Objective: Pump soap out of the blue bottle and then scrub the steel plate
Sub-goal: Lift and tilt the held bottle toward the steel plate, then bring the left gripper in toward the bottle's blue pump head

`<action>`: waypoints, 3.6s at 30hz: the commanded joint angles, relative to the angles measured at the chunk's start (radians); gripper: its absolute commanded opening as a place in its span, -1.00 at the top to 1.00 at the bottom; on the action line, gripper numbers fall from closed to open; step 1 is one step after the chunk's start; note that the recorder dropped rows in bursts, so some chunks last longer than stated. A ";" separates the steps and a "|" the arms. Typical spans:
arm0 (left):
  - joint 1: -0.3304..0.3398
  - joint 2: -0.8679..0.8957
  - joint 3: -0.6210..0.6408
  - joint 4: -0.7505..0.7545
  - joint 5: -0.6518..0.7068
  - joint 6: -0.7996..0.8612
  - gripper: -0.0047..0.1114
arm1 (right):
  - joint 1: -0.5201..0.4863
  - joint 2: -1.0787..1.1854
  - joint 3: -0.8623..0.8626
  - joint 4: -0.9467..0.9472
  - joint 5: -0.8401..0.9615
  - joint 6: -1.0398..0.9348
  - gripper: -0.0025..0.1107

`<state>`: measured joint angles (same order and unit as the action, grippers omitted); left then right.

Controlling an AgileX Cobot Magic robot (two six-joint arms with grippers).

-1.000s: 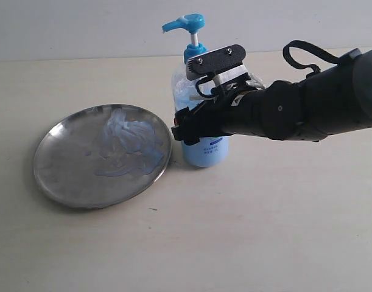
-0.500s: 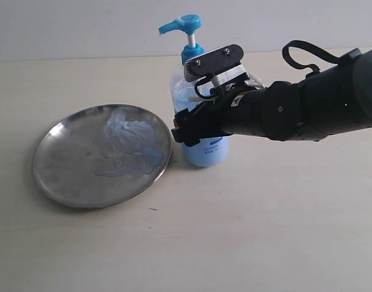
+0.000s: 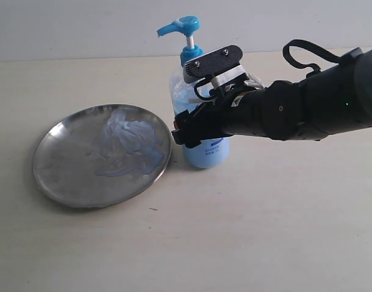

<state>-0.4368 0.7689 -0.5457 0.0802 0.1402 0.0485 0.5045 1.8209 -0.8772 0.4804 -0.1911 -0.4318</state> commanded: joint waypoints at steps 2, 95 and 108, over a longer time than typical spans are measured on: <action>-0.003 0.003 -0.010 -0.006 -0.030 0.007 0.92 | 0.002 -0.054 -0.007 -0.009 -0.088 -0.011 0.96; -0.003 0.052 -0.010 -0.006 -0.011 0.080 0.92 | 0.159 0.100 -0.177 0.960 -0.188 -1.090 0.96; -0.003 0.085 -0.023 -0.006 -0.047 0.019 0.92 | 0.159 0.100 -0.177 0.962 -0.188 -1.093 0.96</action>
<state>-0.4368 0.8323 -0.5513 0.0802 0.1191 0.0854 0.6620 1.9240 -1.0505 1.4467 -0.3628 -1.5048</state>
